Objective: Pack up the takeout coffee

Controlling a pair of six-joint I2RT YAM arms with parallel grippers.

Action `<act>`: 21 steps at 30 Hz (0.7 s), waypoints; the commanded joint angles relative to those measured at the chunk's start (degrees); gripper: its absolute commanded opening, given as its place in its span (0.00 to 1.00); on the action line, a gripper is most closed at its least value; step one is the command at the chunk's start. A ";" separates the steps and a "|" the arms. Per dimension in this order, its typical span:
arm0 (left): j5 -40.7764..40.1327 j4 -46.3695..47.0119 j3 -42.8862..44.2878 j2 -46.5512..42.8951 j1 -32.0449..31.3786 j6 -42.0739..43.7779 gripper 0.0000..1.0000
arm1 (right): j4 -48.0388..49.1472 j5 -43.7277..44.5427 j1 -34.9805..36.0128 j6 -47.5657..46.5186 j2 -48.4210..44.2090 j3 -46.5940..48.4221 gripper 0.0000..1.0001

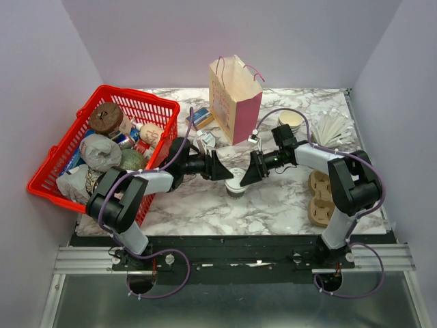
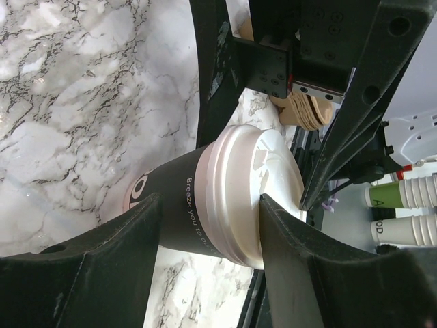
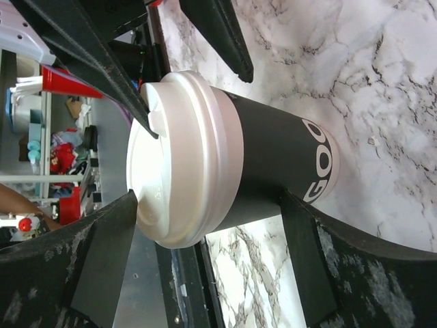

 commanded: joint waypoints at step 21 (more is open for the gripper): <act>1.87 -6.64 4.25 3.24 2.91 5.22 0.66 | 2.39 8.29 7.11 -6.60 -4.74 -2.60 0.94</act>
